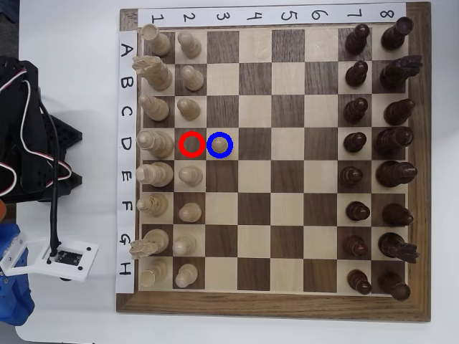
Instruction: Move the piece to destination
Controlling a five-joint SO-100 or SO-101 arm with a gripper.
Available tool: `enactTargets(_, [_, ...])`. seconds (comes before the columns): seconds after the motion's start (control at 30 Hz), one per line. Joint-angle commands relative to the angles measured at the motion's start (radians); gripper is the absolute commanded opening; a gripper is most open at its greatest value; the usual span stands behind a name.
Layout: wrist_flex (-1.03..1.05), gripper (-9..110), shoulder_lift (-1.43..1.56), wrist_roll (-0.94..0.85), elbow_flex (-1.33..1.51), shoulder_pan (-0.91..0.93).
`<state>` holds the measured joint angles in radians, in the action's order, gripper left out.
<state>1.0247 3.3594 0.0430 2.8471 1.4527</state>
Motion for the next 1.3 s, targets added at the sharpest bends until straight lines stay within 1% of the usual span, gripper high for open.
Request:
enactTargets(0.0, [-0.017,1,0.064,-0.041,0.077,0.083])
enactTargets(0.2, [-0.038,0,0.064,-0.035,0.15,0.097])
enactTargets(0.77, [0.034,0,0.064,-0.051,0.27,0.117])
enactTargets(1.27, [0.094,0,0.064,-0.06,0.273,0.121])
